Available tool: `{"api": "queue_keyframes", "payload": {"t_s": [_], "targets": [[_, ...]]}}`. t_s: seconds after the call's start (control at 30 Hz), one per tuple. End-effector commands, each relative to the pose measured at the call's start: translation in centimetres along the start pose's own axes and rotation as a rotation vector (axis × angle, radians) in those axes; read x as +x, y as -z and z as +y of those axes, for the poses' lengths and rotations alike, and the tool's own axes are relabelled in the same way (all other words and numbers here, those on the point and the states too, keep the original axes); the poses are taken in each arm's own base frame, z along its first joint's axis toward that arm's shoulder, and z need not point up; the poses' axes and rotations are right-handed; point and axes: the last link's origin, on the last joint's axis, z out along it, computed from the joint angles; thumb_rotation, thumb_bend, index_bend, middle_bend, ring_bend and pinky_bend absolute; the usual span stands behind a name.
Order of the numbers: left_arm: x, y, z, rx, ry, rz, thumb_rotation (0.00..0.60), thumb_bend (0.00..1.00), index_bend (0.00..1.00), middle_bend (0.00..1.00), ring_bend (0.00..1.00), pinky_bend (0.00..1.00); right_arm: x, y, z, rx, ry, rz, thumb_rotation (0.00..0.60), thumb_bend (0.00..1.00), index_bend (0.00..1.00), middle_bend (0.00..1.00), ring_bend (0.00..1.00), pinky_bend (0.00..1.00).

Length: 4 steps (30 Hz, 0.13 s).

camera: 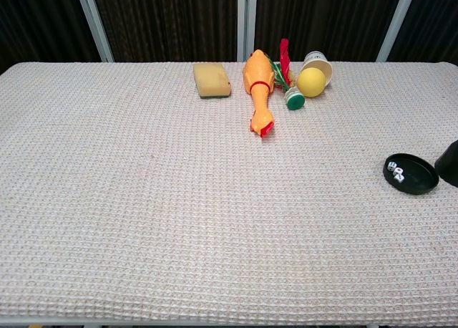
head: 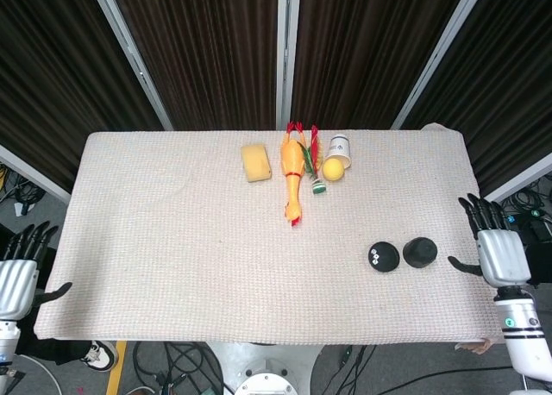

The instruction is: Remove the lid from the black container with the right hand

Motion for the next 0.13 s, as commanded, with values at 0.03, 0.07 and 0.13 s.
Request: {"api": "queue_keyframes", "payload": {"t_s": [0.03, 0.07, 0.13], "targets": [[0.0, -0.2, 0.2, -0.002, 0.002, 0.002, 0.600, 0.11, 0.09, 0.04, 0.00, 0.10, 0.2, 2.5, 0.4, -0.034, 0.034, 0.007, 0.600, 0.00, 0.00, 0.01, 0.00, 0.00], [0.0, -0.2, 0.2, -0.003, 0.002, 0.003, 0.600, 0.11, 0.09, 0.04, 0.00, 0.10, 0.1, 2.8, 0.5, -0.035, 0.041, 0.011, 0.600, 0.00, 0.00, 0.02, 0.00, 0.00], [-0.1, -0.3, 0.3, -0.005, -0.001, 0.006, 0.600, 0.11, 0.09, 0.04, 0.00, 0.10, 0.0, 3.5, 0.4, -0.032, 0.051, 0.016, 0.600, 0.00, 0.00, 0.02, 0.00, 0.00]]}}
